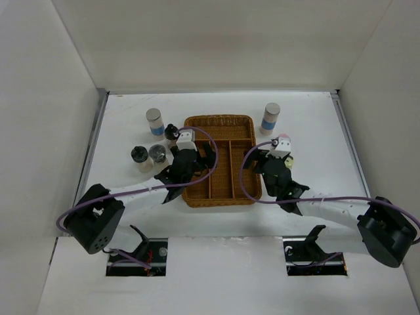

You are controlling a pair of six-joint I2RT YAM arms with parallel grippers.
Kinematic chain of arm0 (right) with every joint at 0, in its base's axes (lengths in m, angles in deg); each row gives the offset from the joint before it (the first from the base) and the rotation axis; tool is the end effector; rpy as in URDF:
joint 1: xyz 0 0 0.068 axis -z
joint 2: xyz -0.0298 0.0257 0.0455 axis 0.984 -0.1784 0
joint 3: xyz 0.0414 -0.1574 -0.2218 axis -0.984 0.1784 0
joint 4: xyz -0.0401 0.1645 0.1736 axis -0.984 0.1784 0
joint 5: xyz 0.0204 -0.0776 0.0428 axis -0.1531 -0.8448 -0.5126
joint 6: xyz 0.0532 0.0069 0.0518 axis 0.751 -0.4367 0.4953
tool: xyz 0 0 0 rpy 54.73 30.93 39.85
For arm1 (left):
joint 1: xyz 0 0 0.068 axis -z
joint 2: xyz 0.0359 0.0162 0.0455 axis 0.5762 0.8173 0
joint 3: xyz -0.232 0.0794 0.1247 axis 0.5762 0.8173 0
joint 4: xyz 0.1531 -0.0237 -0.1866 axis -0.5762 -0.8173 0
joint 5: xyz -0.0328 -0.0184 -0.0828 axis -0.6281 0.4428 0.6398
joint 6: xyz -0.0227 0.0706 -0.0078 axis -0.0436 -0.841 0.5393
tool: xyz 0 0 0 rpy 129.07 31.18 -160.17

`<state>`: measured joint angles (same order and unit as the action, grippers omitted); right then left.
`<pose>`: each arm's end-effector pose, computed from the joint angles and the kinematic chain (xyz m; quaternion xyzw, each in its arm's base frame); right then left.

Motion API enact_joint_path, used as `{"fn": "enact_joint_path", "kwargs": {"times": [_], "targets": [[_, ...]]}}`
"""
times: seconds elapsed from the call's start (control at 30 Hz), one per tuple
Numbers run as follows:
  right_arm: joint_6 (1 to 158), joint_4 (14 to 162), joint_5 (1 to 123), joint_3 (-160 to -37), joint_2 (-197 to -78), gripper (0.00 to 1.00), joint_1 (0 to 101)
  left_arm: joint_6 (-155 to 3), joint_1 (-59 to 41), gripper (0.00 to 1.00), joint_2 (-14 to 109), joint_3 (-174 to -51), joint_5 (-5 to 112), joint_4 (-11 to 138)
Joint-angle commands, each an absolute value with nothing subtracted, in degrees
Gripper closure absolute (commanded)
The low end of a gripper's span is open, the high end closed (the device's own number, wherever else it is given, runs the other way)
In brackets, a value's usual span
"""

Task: Organize the condiment bottles

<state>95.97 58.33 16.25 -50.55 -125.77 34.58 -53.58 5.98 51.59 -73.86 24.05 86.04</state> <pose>0.2065 0.1522 0.2304 0.0641 0.7629 0.1198 0.6321 0.2362 -0.1761 0.2069 -0.0521 0.8171 -0.2149 0.5324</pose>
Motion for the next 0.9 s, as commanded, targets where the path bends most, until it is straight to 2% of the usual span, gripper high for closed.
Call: {"fn": "enact_joint_path", "kwargs": {"times": [0.0,0.27,0.3,0.33,0.4,0.43,0.47,0.53,0.63,0.67,0.73,0.77,0.8,0.87], "targets": [[96.3,53.0,16.9,-49.5,-124.6,0.0,34.0,-56.2,5.8,0.0,47.2,-76.1,20.7,85.1],[97.0,50.4,18.1,-47.7,-122.8,0.0,34.0,-59.7,5.2,0.0,41.4,-76.8,17.1,82.2],[97.0,50.5,19.0,-47.6,-122.1,0.04,33.8,-60.2,5.2,0.0,40.7,-77.1,16.6,81.5],[97.0,50.2,19.8,-47.3,-121.4,0.14,33.5,-60.5,5.1,0.0,39.9,-77.4,15.8,81.0],[97.4,50.1,20.1,-47.0,-120.4,0.49,33.3,-60.8,4.8,0.0,37.6,-78.1,13.5,79.0],[97.7,50.6,20.1,-46.9,-120.2,0.64,33.3,-61.4,4.5,0.0,36.2,-78.7,12.1,77.8],[98.0,51.1,20.3,-47.0,-120.1,0.74,33.3,-62.1,4.1,0.0,34.5,-79.1,10.6,76.7],[98.9,53.3,20.5,-47.8,-119.9,0.87,33.0,-62.6,2.6,0.0,32.0,-79.4,7.6,74.9],[99.6,55.7,20.6,-49.1,-121.3,0.9,32.7,-62.4,-0.9,0.0,30.4,-81.7,6.7,70.7],[99.7,55.7,20.8,-49.2,-122.2,0.89,32.7,-62.4,-2.0,0.08,30.4,-82.7,7.2,69.0],[100.2,55.9,22.4,-49.4,-123.3,0.86,32.7,-62.0,-3.2,0.5,30.0,-83.4,6.4,67.7],[100.6,55.9,23.1,-49.4,-123.5,0.84,32.7,-61.3,-4.0,0.58,29.9,-83.6,5.6,67.2],[100.8,55.7,23.6,-49.2,-123.5,0.81,32.7,-60.8,-4.9,0.59,30.3,-84.0,5.3,66.7],[101.4,55.0,24.0,-48.7,-123.4,0.75,33.1,-60.8,-6.7,0.52,32.4,-86.3,5.0,64.2]]}}
